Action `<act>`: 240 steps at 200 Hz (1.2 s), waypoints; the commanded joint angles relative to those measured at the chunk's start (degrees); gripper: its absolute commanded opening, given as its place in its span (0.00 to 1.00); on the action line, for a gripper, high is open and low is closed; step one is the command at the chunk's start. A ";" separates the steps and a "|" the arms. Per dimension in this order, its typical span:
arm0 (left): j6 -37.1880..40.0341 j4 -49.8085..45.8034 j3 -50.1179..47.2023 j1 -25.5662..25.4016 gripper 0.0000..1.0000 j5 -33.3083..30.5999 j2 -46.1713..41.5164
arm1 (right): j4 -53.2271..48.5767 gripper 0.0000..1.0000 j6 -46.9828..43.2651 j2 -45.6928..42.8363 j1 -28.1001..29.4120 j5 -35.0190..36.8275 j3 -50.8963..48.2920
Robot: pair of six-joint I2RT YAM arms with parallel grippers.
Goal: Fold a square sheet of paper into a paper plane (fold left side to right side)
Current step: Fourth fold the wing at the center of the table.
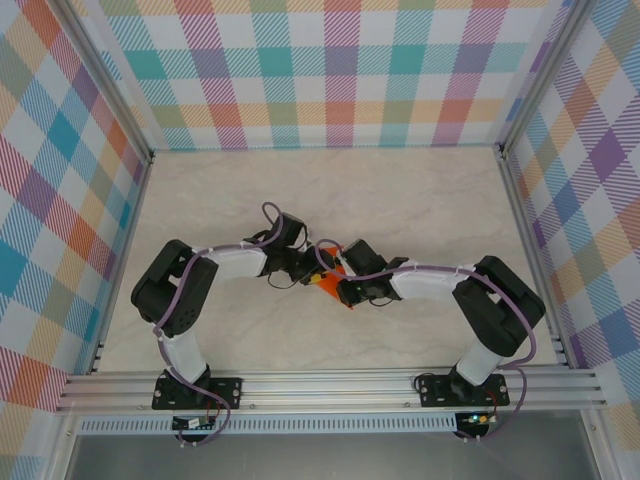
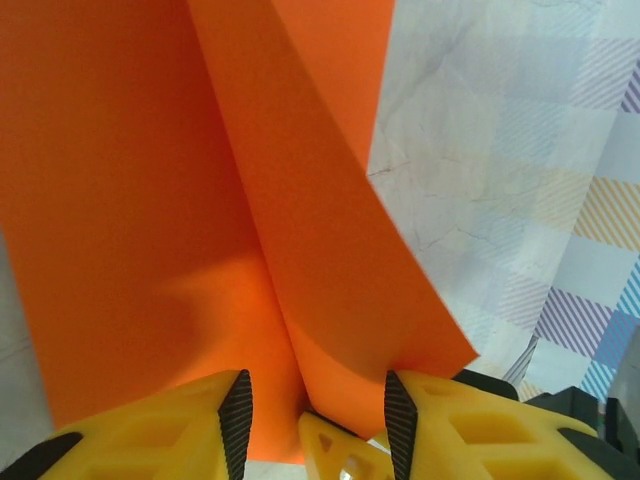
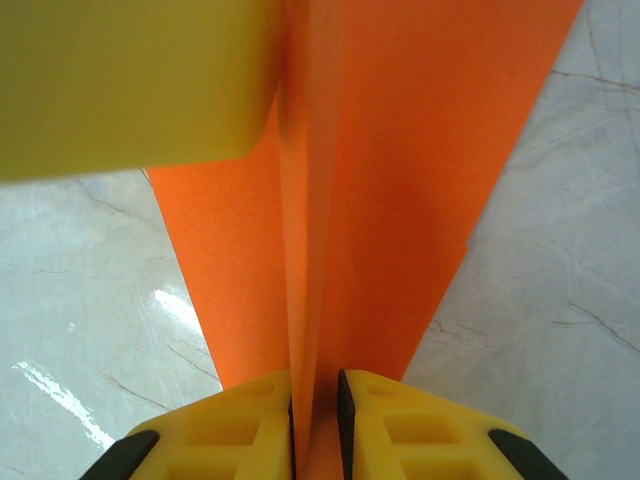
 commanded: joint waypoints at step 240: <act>0.30 1.34 1.83 -1.57 0.40 -0.63 5.86 | 7.61 0.49 5.69 -14.69 -17.25 -29.58 -7.26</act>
